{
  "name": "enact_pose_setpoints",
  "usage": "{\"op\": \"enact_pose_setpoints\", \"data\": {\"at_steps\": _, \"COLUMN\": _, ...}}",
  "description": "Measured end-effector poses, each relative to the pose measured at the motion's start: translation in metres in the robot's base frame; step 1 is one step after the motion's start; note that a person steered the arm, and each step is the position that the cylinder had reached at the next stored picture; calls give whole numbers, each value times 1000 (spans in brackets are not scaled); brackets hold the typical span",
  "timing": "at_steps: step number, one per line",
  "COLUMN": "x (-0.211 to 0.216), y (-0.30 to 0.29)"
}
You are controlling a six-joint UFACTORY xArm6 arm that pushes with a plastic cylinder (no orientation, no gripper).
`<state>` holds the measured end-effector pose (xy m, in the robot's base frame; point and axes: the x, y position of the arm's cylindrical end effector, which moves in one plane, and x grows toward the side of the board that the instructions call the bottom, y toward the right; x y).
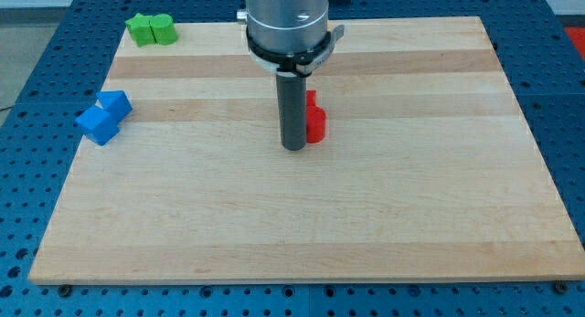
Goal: Drag the blue cube into the bottom side of the red circle
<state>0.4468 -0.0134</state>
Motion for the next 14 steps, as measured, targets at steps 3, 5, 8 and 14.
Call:
{"op": "enact_pose_setpoints", "data": {"at_steps": 3, "x": 25, "y": -179}}
{"op": "enact_pose_setpoints", "data": {"at_steps": 5, "x": -82, "y": -161}}
{"op": "enact_pose_setpoints", "data": {"at_steps": 8, "x": -117, "y": -292}}
{"op": "enact_pose_setpoints", "data": {"at_steps": 14, "x": -15, "y": -172}}
